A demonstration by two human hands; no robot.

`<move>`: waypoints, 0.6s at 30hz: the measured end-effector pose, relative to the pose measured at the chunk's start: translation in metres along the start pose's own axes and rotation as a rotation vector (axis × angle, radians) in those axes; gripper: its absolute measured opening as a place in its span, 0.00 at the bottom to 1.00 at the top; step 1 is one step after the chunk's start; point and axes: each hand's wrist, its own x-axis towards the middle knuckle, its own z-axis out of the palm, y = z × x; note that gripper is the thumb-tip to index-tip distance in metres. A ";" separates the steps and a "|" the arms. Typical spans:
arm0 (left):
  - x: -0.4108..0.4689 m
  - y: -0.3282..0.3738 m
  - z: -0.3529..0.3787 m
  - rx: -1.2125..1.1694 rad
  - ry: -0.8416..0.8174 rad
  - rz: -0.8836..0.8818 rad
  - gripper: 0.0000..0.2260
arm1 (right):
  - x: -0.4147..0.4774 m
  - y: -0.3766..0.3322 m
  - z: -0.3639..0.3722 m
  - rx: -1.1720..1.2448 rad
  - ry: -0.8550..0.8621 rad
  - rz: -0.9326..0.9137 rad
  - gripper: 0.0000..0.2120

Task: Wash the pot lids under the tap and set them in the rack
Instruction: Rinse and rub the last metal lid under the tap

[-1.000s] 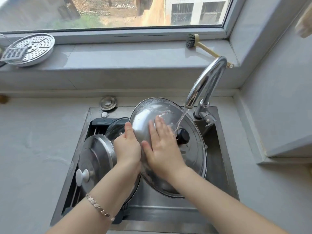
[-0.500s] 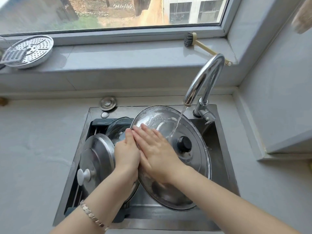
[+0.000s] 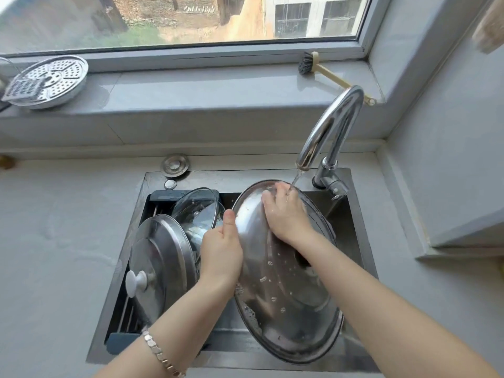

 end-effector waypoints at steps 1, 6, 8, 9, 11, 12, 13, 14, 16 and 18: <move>-0.002 0.000 0.001 0.012 -0.003 0.019 0.23 | 0.006 0.004 -0.003 -0.015 0.000 0.082 0.28; 0.002 0.004 0.004 0.006 -0.008 0.034 0.24 | -0.029 -0.021 0.004 -0.031 -0.065 -0.228 0.29; 0.002 0.006 0.002 -0.013 -0.001 0.035 0.24 | -0.014 -0.011 0.000 -0.003 -0.008 -0.206 0.30; 0.001 0.008 0.001 -0.009 -0.001 0.049 0.23 | 0.001 -0.004 -0.003 0.027 0.011 -0.100 0.33; -0.003 0.010 -0.002 -0.004 0.000 0.085 0.23 | 0.035 0.023 -0.008 0.145 0.031 0.210 0.46; -0.005 0.010 -0.004 -0.011 0.006 0.106 0.23 | 0.046 0.037 -0.008 0.224 0.003 0.389 0.49; -0.006 0.010 -0.005 -0.023 0.014 0.130 0.23 | 0.050 0.048 -0.007 0.364 -0.044 0.542 0.47; -0.008 0.011 -0.006 -0.036 0.022 0.152 0.23 | 0.054 0.059 -0.002 0.553 -0.098 0.645 0.42; -0.009 0.010 -0.007 -0.041 0.040 0.185 0.23 | 0.059 0.064 0.000 0.770 -0.097 0.705 0.34; -0.010 0.009 -0.007 -0.045 0.059 0.188 0.23 | 0.064 0.054 0.000 0.648 -0.042 0.732 0.37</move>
